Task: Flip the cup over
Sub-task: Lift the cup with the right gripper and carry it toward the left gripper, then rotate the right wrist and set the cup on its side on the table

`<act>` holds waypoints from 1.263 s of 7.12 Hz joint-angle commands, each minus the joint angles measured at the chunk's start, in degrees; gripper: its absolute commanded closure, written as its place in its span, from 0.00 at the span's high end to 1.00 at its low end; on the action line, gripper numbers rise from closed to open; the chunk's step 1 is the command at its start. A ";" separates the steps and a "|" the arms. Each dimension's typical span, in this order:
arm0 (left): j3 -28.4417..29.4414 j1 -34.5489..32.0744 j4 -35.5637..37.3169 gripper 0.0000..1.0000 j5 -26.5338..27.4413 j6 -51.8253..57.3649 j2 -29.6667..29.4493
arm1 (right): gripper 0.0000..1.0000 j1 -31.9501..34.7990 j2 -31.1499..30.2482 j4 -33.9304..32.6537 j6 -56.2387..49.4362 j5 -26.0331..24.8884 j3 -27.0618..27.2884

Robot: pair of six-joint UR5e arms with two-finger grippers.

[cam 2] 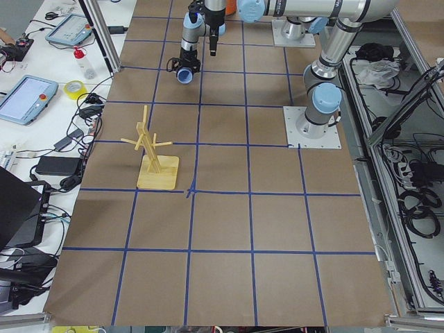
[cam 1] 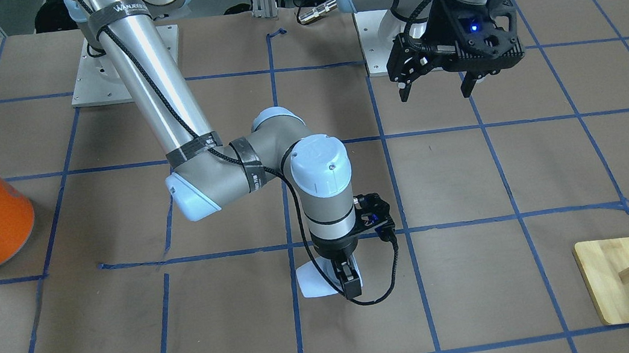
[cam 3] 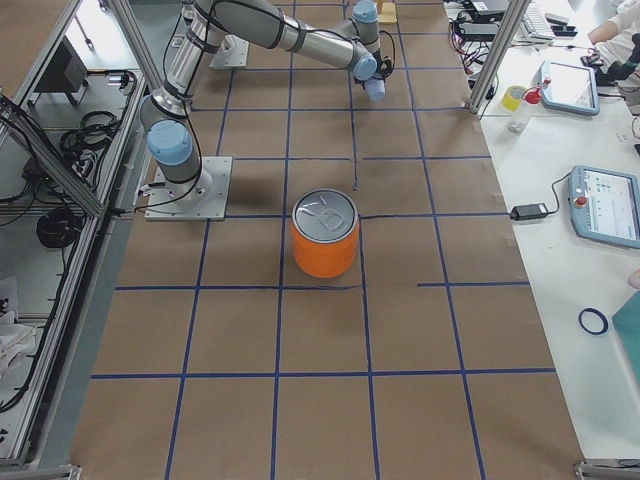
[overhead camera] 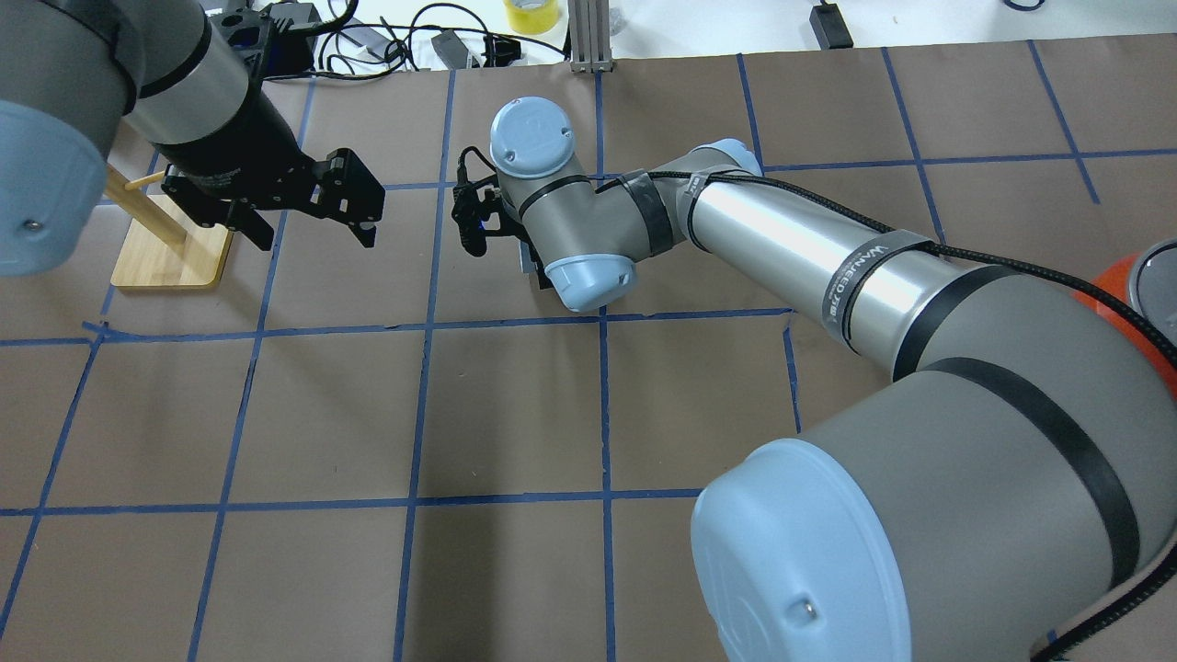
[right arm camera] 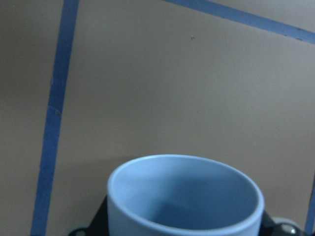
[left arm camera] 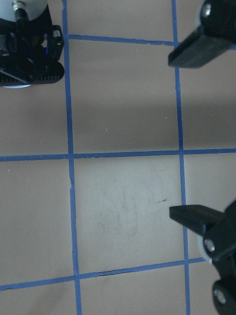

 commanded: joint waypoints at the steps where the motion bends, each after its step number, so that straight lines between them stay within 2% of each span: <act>1: 0.09 0.09 -0.06 1.00 -0.15 0.07 0.00 | 0.37 0.72 0.47 0.01 0.29 1.06 0.15; 4: 1.05 3.24 0.02 1.00 -0.15 2.43 -0.53 | 0.55 1.16 0.03 0.62 0.91 0.79 0.50; 6: 1.75 5.00 0.03 1.00 -0.06 2.88 -0.53 | 0.68 1.16 0.39 -0.08 2.57 1.06 2.94; 7: 2.10 5.62 0.03 1.00 -0.07 6.10 -0.61 | 0.71 1.16 -0.05 -0.08 2.75 1.06 3.57; 8: 2.28 5.62 0.03 1.00 0.02 7.09 -0.61 | 0.99 1.16 -0.05 -0.08 2.84 1.06 3.49; 9: 2.37 5.62 -0.06 1.00 -0.06 7.10 -0.70 | 1.00 1.16 -0.40 0.01 2.93 0.88 3.49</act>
